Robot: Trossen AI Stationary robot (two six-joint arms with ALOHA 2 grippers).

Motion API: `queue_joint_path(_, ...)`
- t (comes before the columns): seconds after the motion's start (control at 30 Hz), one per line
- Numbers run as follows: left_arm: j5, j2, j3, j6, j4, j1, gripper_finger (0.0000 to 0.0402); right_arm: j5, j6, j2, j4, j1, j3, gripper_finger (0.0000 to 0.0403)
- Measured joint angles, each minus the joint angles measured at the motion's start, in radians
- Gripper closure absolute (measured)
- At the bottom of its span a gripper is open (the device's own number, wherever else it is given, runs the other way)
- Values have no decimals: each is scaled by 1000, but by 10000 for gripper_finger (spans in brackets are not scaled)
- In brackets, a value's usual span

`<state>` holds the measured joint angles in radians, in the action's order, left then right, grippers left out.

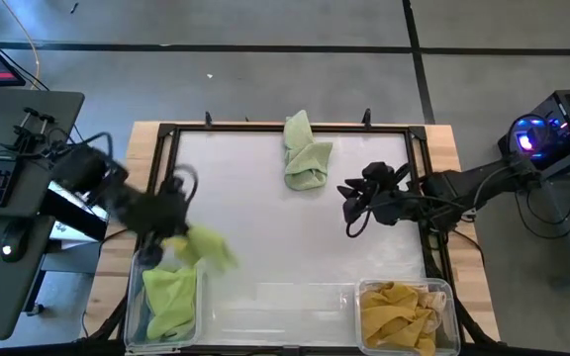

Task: Sort microfiber towel by color & place in baskets
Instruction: Put the light green microfiber towel into the left transparent bin

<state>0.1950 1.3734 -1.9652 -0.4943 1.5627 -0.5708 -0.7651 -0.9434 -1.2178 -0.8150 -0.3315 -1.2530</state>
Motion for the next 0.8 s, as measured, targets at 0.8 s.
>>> queue_joint_path(0.8, -63, -93, 396, -505, -45, -527, 401, 142, -123, -274, 275, -18, 0, 264)
